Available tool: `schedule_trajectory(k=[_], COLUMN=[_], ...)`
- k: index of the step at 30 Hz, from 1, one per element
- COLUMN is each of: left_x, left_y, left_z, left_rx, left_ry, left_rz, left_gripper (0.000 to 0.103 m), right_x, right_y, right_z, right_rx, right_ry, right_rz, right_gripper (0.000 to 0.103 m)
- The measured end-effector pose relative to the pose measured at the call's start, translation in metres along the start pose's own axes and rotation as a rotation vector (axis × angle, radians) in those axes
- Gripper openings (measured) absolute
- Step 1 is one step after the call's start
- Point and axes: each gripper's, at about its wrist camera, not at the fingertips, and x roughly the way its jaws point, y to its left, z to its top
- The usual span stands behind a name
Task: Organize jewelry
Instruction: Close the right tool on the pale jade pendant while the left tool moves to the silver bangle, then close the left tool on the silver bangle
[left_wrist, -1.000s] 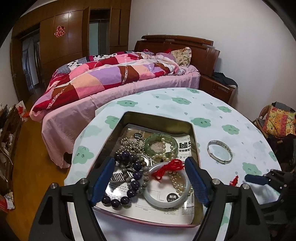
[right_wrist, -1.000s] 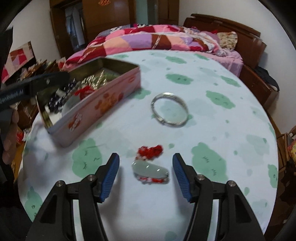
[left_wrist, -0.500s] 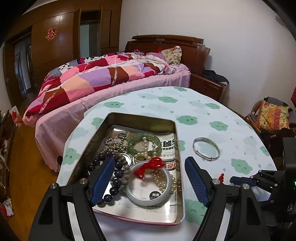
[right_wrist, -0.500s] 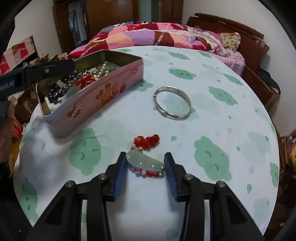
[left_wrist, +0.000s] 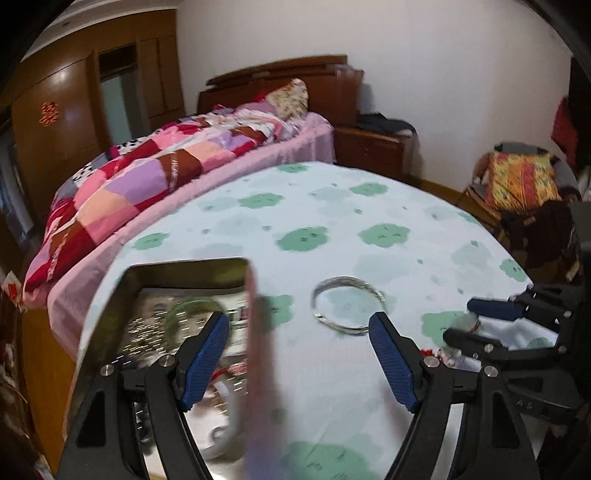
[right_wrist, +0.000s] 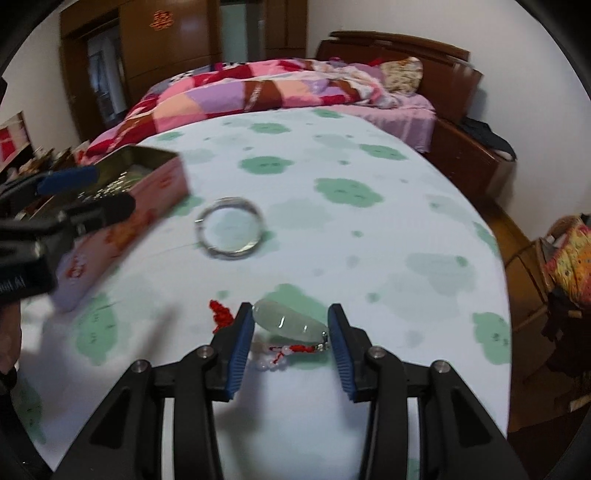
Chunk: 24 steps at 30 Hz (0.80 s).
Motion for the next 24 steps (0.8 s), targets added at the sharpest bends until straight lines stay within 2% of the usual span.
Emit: schedule_trajectory(k=[2,9,13,17,18,19,20,24], left_x=[0.009,0.042,0.061,0.077,0.078,0.077,0.076,0.064], left_y=[-0.013,-0.041,-0.05,-0.052,-0.052,-0.052,-0.052,-0.048], left_z=[0.005,0.017,0.016,0.01,0.01,0.011,0.01,0.007], left_rx=[0.019,0.056,0.063,0.058,0.052,0.046,0.049,0.05], left_ry=[0.015,0.065,0.119,0.178,0.188,0.185,0.191,0.176], left_rz=[-0.036,-0.056,-0.078,-0.105,-0.134,-0.151,-0.17,-0.167], left_gripper=[0.078,0.077,0.054,0.043,0.032,0.008,0.003,0.002], right_x=[0.0,0.001,0.001,0.0,0.0,0.0,0.0,-0.008], right_y=[-0.01,-0.028,-0.033,-0.033,-0.033,-0.032,-0.031,-0.029], right_z=[0.0,-0.001,-0.002,-0.002,-0.002,-0.002,-0.002,0.001], right_rx=[0.013,0.046,0.055,0.056,0.055,0.054,0.052,0.05], right_ry=[-0.002,-0.004,-0.006,-0.011,-0.011,-0.013,-0.015,-0.044], right_rz=[-0.01,-0.015,-0.011,-0.008,-0.006,-0.005,-0.005,-0.004], right_gripper=[0.043,0.043,0.043,0.043,0.043,0.043,0.043,0.043])
